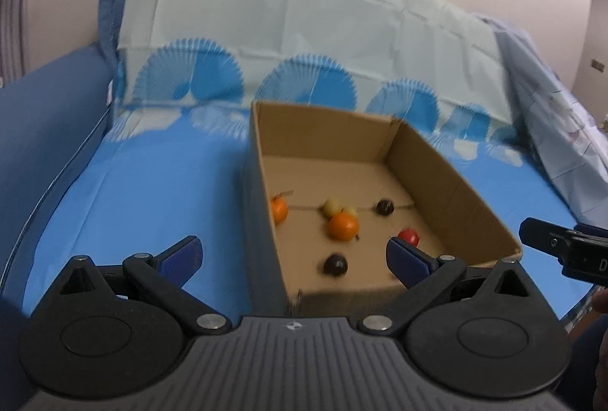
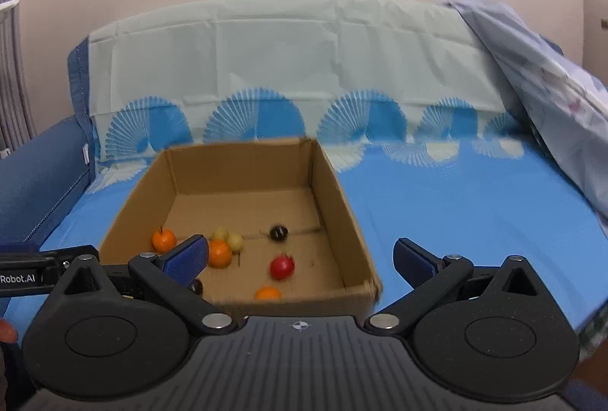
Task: Organize fruits
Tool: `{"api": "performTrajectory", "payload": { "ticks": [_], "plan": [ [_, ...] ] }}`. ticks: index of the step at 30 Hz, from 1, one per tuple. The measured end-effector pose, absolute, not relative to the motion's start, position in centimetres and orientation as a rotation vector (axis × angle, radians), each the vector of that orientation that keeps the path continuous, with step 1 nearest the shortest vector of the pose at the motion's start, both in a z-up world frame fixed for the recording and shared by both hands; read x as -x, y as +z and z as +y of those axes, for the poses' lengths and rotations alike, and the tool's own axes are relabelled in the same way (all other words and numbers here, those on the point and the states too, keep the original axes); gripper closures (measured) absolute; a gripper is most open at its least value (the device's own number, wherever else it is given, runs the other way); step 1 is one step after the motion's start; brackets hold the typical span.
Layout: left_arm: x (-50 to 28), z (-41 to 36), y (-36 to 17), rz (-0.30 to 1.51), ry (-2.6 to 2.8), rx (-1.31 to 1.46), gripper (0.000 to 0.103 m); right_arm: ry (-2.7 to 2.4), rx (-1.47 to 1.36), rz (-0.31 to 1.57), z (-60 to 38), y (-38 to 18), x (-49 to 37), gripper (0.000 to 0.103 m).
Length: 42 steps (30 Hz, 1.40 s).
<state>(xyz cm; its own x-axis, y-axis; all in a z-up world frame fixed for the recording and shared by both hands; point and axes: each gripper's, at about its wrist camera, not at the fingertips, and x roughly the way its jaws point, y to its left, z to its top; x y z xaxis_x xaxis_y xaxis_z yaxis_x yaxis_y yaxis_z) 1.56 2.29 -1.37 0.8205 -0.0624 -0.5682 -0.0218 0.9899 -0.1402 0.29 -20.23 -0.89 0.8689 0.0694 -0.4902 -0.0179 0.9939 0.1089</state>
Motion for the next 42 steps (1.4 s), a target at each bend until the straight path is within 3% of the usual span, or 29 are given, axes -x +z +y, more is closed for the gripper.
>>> {"api": "performTrajectory", "payload": {
  "ticks": [42],
  "plan": [
    [-4.1,0.2,-3.4,0.703,-0.011,0.102,0.0,0.026,0.0,0.597,-17.0,-3.1,-3.2,0.001]
  ]
}}
